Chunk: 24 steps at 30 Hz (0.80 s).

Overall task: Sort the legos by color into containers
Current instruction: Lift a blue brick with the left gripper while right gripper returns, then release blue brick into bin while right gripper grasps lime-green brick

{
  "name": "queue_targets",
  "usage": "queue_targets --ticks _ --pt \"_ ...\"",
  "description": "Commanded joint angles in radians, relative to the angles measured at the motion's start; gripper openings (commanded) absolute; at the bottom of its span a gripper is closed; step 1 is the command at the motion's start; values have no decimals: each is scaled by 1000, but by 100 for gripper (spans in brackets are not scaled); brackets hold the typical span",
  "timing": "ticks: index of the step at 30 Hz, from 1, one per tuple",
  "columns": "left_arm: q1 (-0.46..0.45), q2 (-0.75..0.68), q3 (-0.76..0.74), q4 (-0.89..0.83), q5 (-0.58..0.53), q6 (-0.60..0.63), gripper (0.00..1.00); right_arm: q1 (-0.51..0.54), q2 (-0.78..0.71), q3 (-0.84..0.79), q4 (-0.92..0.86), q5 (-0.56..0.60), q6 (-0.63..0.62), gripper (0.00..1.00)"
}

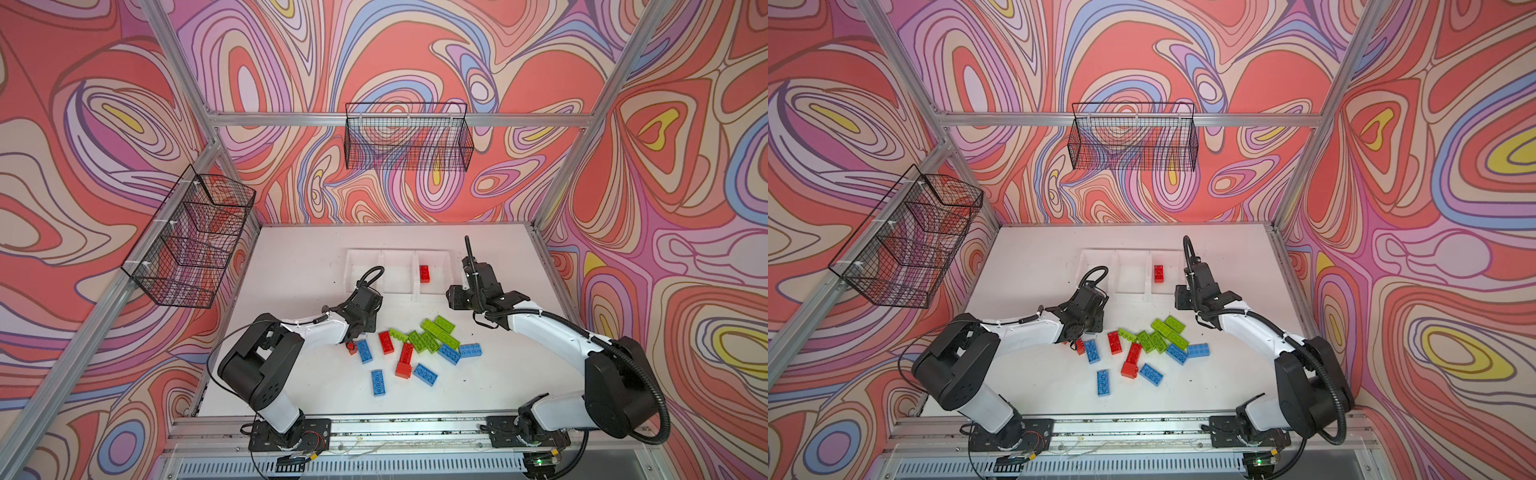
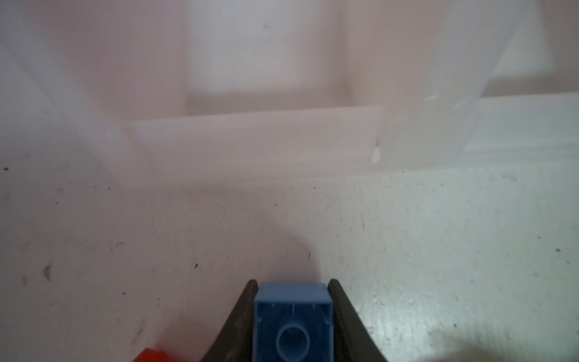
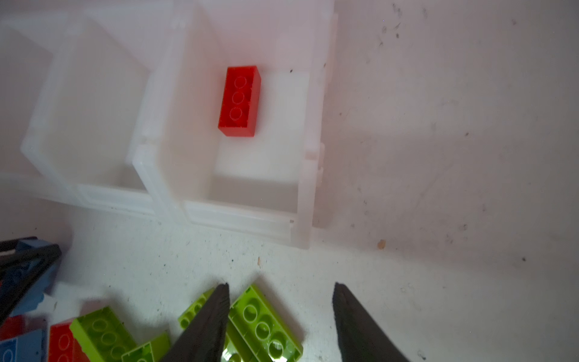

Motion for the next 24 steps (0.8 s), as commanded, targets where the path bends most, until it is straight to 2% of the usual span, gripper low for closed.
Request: queue_targets --ticks 1,9,19,24 --pt "25 -72 52 -55 4 33 18 12 -50 -36 -44 -74 -23 57" --pt "123 -91 177 -81 36 154 19 52 -63 -72 -48 -151 -39 56" --pt "229 193 470 -76 110 239 19 238 -5 8 -21 -163 -119 57" --pt "234 320 612 -92 116 259 19 302 65 57 -13 -131 -153 48"
